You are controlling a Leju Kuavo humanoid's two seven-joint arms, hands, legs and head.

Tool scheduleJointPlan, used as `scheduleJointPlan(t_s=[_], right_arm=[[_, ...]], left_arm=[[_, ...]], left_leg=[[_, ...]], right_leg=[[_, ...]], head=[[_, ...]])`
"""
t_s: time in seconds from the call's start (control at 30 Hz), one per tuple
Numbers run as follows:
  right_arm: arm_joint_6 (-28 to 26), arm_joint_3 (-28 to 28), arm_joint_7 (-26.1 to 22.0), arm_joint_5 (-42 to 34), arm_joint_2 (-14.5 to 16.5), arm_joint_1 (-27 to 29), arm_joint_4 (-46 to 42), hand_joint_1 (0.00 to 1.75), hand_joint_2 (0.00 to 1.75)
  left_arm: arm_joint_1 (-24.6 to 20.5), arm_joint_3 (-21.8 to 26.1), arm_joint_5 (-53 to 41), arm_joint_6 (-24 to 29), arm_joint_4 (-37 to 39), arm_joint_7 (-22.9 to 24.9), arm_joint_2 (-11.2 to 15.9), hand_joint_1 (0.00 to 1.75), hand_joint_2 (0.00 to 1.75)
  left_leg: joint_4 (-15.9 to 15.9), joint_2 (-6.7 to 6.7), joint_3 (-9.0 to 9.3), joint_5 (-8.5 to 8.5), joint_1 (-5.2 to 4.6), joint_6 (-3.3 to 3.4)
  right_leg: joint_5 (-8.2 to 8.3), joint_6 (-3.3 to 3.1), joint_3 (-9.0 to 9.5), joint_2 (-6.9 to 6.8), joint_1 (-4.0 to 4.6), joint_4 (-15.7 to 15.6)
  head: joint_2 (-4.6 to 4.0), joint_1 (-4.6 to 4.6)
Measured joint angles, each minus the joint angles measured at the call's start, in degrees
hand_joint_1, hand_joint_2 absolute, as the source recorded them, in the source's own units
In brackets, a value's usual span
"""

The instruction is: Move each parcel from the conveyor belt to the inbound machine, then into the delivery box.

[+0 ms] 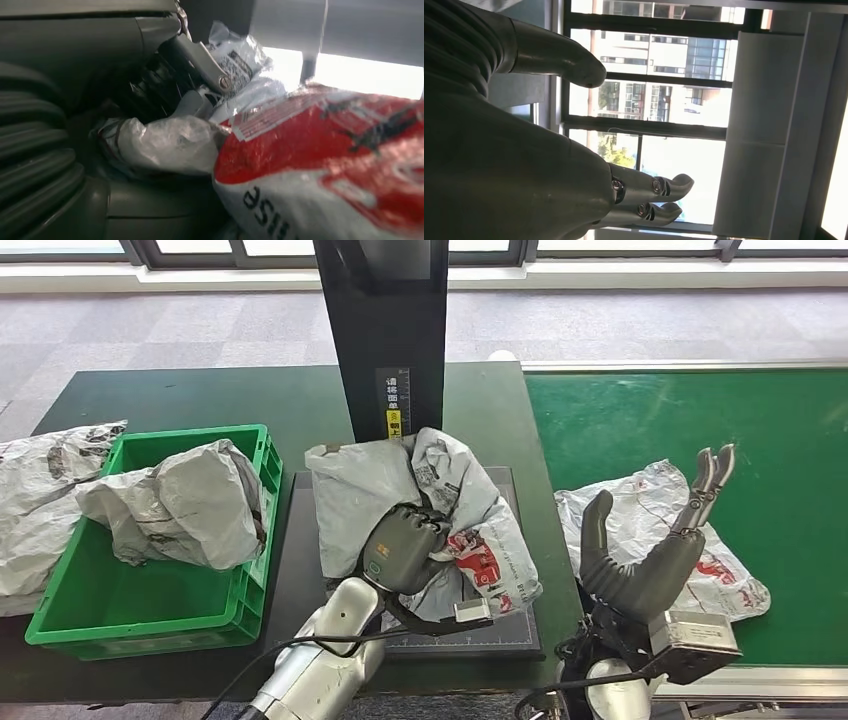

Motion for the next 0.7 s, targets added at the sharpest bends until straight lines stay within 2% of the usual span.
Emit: scheduleJointPlan(t_s=[0.13, 0.3, 0.57, 0.7], right_arm=[[-0.6, 0.0, 0.0, -0.2, 0.0, -0.1, 0.0, 0.00, 1.75], [-0.8, 0.0, 0.0, -0.5, 0.0, -0.1, 0.0, 0.00, 1.75], [-1.2, 0.0, 0.0, -0.6, 0.0, -0.1, 0.0, 0.00, 1.75], [-1.3, 0.0, 0.0, -0.6, 0.0, -0.1, 0.0, 0.00, 1.75]], left_arm=[[2.3, 1.9, -0.3, 0.6, -14.5, -3.5, 0.6, 1.75, 1.75], [4.0, 3.4, 1.2, 0.7, -27.0, -5.9, 1.2, 1.75, 1.75], [6.5, 6.2, 2.9, 0.7, -42.5, -6.7, 1.9, 1.75, 1.75], [7.3, 7.5, 3.1, 0.7, -47.3, -6.4, 2.1, 1.75, 1.75]], left_leg=[[0.0, -0.03, -0.14, 0.00, 0.03, 0.00], [0.0, -0.06, -0.19, 0.00, 0.03, 0.00], [0.0, -0.05, -0.22, 0.00, 0.04, -0.01], [0.0, -0.14, -0.24, 0.00, 0.05, -0.01]], right_leg=[[-0.02, -0.01, -0.12, -0.02, 0.01, 0.0], [-0.03, 0.00, -0.15, -0.06, 0.01, 0.0], [-0.03, -0.01, -0.20, -0.06, 0.01, 0.0], [-0.04, -0.01, -0.20, -0.12, 0.02, 0.0]], head=[[0.00, 0.01], [0.00, 0.01], [0.00, 0.01], [0.00, 0.01]])
